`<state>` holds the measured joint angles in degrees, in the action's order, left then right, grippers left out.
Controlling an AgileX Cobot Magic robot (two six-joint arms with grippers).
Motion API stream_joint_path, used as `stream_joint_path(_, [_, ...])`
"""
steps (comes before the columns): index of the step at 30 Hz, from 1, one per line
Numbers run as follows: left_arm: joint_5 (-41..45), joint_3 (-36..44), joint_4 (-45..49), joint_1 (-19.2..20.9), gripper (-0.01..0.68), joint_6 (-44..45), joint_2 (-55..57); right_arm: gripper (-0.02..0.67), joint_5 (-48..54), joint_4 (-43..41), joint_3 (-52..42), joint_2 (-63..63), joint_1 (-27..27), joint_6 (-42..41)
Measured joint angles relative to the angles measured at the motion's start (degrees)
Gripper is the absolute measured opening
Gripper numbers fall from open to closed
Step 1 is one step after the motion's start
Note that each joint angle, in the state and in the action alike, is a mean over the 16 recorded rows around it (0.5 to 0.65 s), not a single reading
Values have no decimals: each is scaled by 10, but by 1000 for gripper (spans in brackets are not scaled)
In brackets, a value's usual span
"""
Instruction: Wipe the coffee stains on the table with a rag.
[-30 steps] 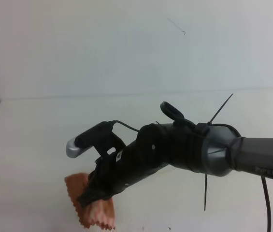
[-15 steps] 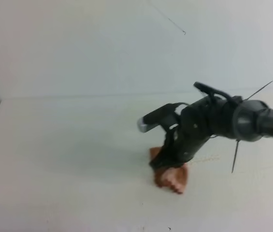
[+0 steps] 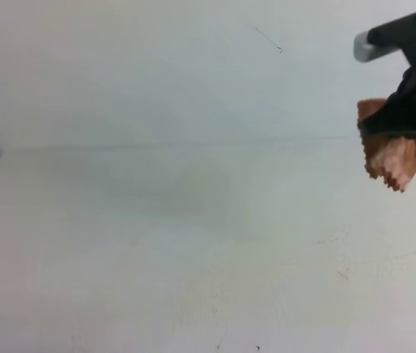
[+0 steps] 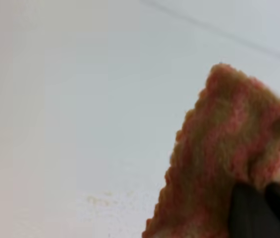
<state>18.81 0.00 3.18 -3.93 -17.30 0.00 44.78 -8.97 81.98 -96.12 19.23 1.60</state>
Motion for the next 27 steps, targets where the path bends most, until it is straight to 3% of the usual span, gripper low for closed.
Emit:
stream_joint_path(8, [0,0,0,0,-1,0,0,37,-34,149,-51,70,-2,-87])
stream_joint_path(15, [0,0,0,0,-1,0,0,245,-65,307,-95,56,-2,-175])
stream_joint_path(21, [0,0,0,0,-1,0,0,389,-71,363,-102,45,-2,-220])
stream_joint_path(24, [0,0,0,0,-1,0,0,378,-69,358,-97,54,-2,-230])
stream_joint_path(27, [0,0,0,0,-1,0,0,301,-65,337,-91,78,-2,-237])
